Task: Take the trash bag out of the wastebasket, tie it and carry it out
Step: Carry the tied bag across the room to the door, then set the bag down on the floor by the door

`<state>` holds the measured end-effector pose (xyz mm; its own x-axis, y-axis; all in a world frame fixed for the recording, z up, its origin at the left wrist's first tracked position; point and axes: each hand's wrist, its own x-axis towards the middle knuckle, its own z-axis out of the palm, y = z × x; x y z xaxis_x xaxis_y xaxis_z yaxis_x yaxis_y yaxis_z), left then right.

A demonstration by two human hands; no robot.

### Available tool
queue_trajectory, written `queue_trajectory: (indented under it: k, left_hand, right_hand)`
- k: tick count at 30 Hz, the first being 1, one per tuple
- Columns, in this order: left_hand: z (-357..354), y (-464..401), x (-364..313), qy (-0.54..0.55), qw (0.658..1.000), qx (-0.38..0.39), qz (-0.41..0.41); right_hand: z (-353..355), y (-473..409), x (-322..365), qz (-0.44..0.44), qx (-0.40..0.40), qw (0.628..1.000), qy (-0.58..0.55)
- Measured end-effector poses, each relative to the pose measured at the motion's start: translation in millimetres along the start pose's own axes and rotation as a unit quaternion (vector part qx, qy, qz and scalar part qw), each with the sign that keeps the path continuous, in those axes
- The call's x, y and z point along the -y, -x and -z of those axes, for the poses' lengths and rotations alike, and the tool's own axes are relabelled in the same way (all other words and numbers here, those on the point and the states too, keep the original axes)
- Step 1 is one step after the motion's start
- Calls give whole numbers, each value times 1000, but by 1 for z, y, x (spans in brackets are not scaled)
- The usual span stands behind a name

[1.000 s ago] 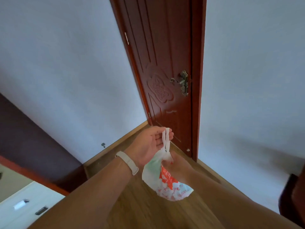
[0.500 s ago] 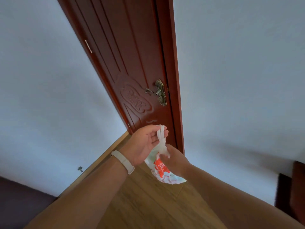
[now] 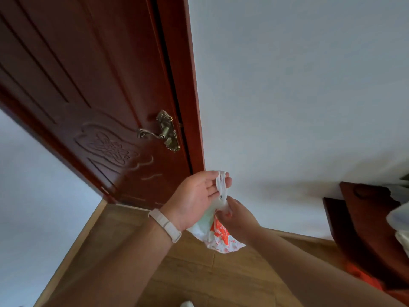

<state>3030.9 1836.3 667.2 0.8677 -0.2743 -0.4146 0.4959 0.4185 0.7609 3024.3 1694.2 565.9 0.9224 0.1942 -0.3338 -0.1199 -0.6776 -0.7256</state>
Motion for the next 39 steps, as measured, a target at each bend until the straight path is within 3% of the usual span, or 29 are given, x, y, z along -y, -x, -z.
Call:
queue_trajectory:
  k: [4, 10, 21, 29, 33, 39]
  left_hand:
    - [24, -28, -11, 4, 998, 53, 40]
    - [60, -69, 10, -23, 995, 51, 85]
    - [166, -205, 150, -148, 962, -85, 211]
    - [234, -300, 246, -261, 920, -182, 229]
    - [258, -337, 287, -335, 892, -191, 237]
    - [296, -381, 324, -361, 873, -217, 247]
  right_hand:
    - [-11, -26, 12, -36, -30, 999, 12]
    - [-35, -65, 4, -99, -18, 995, -19]
    - [-104, -121, -132, -218, 12, 972, -88]
    - [-135, -165, -217, -286, -3, 939, -189]
    - [-146, -179, -247, -277, -13, 941, -192]
    - [-166, -189, -282, -189, 35, 980, -52]
